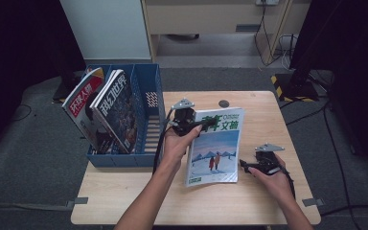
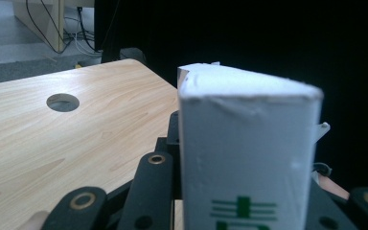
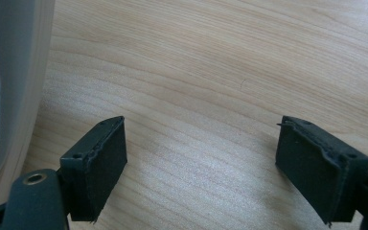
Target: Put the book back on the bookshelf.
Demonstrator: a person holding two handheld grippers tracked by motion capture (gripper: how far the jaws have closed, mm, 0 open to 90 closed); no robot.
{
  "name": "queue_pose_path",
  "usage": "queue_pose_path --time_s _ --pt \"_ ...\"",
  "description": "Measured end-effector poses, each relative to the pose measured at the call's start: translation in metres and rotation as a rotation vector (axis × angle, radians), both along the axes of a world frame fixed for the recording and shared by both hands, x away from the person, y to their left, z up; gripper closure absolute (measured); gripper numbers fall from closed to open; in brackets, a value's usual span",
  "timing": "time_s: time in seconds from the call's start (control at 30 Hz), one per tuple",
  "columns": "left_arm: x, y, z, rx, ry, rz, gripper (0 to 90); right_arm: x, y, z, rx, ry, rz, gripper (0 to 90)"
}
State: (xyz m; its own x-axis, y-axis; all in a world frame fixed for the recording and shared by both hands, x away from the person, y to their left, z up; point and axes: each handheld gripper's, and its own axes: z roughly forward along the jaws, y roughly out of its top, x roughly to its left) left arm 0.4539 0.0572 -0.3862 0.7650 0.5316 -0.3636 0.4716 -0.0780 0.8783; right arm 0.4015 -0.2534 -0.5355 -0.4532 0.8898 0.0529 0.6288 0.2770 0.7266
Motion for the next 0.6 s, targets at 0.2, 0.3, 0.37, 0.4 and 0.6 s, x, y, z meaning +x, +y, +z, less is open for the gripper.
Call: queue_pose_path --time_s 0.2,0.3,0.37,0.4,0.6 --pt "0.001 0.002 0.0 -0.014 0.0 -0.003 73.4 0.0 0.0 0.0 -0.001 0.0 0.003 17.8" --pt "0.001 0.004 0.001 -0.039 0.002 -0.004 73.4 0.0 0.0 0.0 -0.002 -0.002 0.004 17.8" --pt "0.001 0.006 0.003 -0.055 0.001 -0.003 73.4 0.0 0.0 0.0 -0.002 -0.005 0.003 17.8" --pt "0.001 0.008 0.004 -0.064 0.0 -0.003 73.4 0.0 0.0 0.0 -0.001 -0.006 0.001 17.8" --pt "0.0 0.016 0.011 -0.104 -0.014 -0.005 73.4 0.0 0.001 -0.001 -0.001 -0.009 -0.001 17.8"
